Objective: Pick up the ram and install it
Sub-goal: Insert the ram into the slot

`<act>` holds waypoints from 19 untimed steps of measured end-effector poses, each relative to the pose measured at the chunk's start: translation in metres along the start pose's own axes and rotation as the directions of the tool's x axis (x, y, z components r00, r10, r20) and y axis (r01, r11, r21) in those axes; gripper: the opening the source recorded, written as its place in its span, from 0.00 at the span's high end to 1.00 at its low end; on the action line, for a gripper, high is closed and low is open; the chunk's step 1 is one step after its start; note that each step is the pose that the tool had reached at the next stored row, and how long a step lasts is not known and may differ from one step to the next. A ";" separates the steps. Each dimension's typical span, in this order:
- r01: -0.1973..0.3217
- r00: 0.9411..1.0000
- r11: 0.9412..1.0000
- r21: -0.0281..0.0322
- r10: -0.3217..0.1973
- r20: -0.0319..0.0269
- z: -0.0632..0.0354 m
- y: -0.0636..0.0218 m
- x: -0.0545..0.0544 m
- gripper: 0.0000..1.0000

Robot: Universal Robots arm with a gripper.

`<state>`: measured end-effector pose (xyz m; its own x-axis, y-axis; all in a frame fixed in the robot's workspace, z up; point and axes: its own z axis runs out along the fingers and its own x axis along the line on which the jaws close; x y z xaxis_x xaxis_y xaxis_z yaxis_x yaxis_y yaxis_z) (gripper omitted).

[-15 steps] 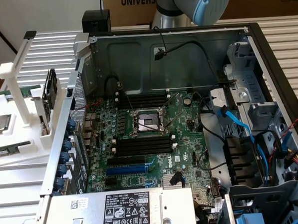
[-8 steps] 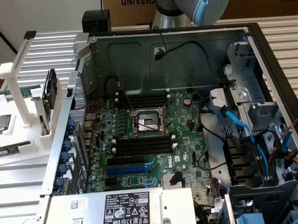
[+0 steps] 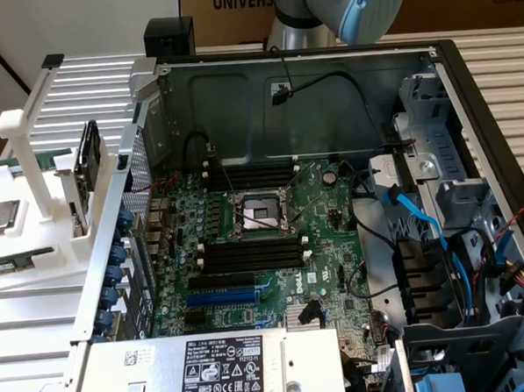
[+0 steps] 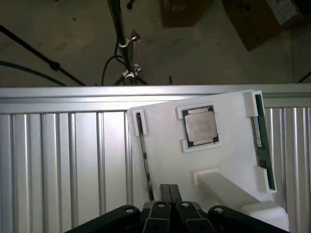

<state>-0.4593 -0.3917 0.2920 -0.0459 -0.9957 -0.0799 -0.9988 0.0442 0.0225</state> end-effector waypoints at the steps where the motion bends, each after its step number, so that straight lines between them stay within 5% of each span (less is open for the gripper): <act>1: 0.000 1.000 1.000 0.000 0.000 0.000 0.0018 0.0009 0.000 0.89; 9: 0.000 1.000 1.000 0.000 0.000 0.000 0.0183 0.0069 0.002 0.89; 13: 0.000 1.000 1.000 0.001 0.000 -0.015 0.0234 0.0085 0.001 0.89; 15: 0.000 1.000 1.000 0.002 0.001 -0.030 0.0250 0.0100 -0.001 0.89; 16: -0.001 0.999 1.000 0.005 0.001 -0.050 0.0262 0.0125 -0.004 0.89; 18: 0.000 0.998 1.000 0.010 0.001 -0.069 0.0269 0.0154 -0.006 0.89; 19: 0.000 0.996 1.000 0.020 0.002 -0.090 0.0273 0.0183 -0.006 0.89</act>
<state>-0.4779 -0.3826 0.2657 -0.0457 -0.9989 0.0098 -0.9990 0.0457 0.0026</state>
